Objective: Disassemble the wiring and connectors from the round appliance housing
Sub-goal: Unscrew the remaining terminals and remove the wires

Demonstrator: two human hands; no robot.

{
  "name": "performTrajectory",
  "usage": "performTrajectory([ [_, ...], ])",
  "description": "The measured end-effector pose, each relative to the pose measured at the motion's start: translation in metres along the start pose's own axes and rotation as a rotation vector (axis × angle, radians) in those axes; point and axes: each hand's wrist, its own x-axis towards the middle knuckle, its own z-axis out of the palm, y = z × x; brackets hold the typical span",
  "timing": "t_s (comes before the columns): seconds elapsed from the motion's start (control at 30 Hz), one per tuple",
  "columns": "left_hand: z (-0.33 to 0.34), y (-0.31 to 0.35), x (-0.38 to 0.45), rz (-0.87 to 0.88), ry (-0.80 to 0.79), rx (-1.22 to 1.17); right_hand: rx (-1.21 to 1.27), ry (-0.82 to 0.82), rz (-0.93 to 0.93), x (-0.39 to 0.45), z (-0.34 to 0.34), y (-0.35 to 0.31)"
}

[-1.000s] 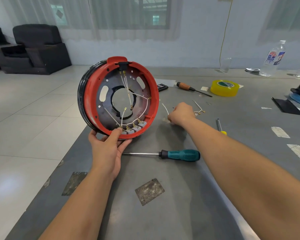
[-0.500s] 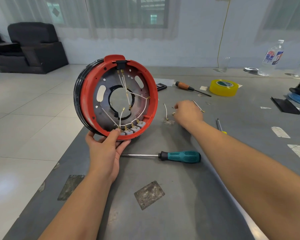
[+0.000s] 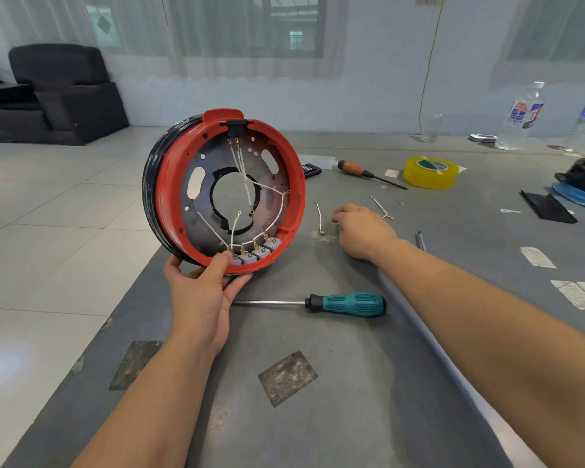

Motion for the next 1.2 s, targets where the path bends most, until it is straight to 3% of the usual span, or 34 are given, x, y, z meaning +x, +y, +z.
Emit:
performTrajectory([
  [0.07, 0.0, 0.0, 0.0, -0.001, -0.003, -0.003, 0.078, 0.045, -0.075, -0.004, 0.0, -0.006],
  [0.2, 0.0, -0.001, 0.0, -0.005, -0.009, -0.012, 0.065, -0.07, -0.181, -0.012, 0.006, -0.019],
  [0.57, 0.001, 0.0, 0.002, -0.004, -0.006, -0.011, 0.065, -0.119, -0.051, -0.007, 0.003, -0.021],
  [0.73, 0.0, 0.0, 0.003, -0.008, -0.004, -0.023, 0.133, -0.056, -0.07, -0.018, -0.001, -0.023],
  [0.93, -0.002, 0.001, 0.005, -0.041, -0.027, -0.083, 0.6, 0.103, -0.027, -0.052, -0.016, -0.05],
  [1.1, -0.002, 0.003, 0.0, -0.073, -0.101, -0.11, 1.154, -0.005, 0.074, -0.067, -0.023, -0.085],
  [1.2, 0.0, 0.003, -0.003, -0.083, -0.142, -0.086, 1.366, 0.044, 0.172, -0.069, -0.018, -0.096],
])
